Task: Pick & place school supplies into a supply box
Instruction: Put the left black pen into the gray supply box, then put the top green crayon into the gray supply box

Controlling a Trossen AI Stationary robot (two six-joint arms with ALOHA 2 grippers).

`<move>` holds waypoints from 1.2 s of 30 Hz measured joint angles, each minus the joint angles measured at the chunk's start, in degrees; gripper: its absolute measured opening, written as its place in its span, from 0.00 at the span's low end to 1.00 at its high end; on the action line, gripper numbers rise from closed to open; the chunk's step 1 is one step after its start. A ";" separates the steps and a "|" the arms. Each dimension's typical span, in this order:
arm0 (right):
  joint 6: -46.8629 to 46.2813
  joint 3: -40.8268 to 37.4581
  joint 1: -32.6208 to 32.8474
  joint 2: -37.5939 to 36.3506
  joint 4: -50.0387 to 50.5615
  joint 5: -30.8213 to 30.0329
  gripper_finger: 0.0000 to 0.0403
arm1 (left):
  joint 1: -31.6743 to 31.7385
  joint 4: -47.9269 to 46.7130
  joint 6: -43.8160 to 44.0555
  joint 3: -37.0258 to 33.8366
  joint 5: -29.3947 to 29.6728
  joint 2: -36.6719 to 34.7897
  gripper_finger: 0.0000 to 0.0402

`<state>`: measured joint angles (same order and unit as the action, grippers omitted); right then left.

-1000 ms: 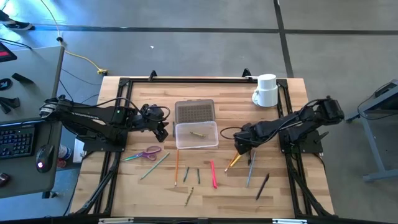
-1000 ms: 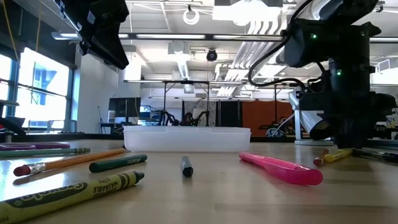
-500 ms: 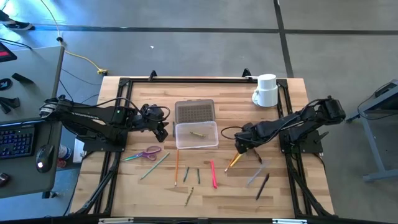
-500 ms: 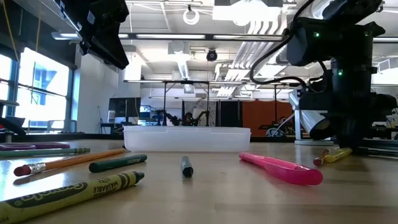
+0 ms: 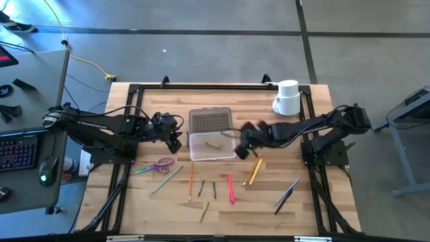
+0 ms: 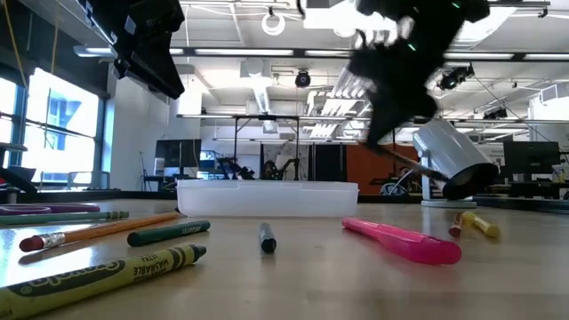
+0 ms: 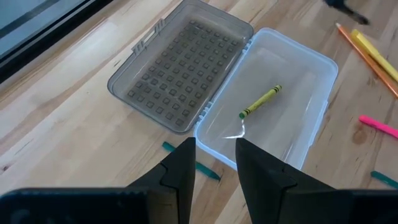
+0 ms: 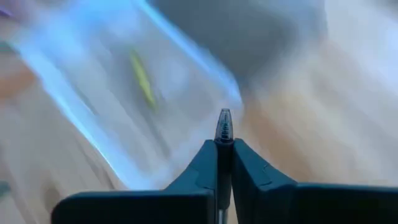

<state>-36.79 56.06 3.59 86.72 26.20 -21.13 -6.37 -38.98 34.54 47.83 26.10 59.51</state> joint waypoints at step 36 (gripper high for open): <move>33.37 5.19 -9.21 20.77 -19.51 5.05 0.28 | -0.02 -1.69 8.17 -0.07 0.74 12.95 0.37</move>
<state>-3.42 61.25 -5.62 107.49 6.69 -16.08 -6.39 -40.67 42.72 47.77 26.84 72.46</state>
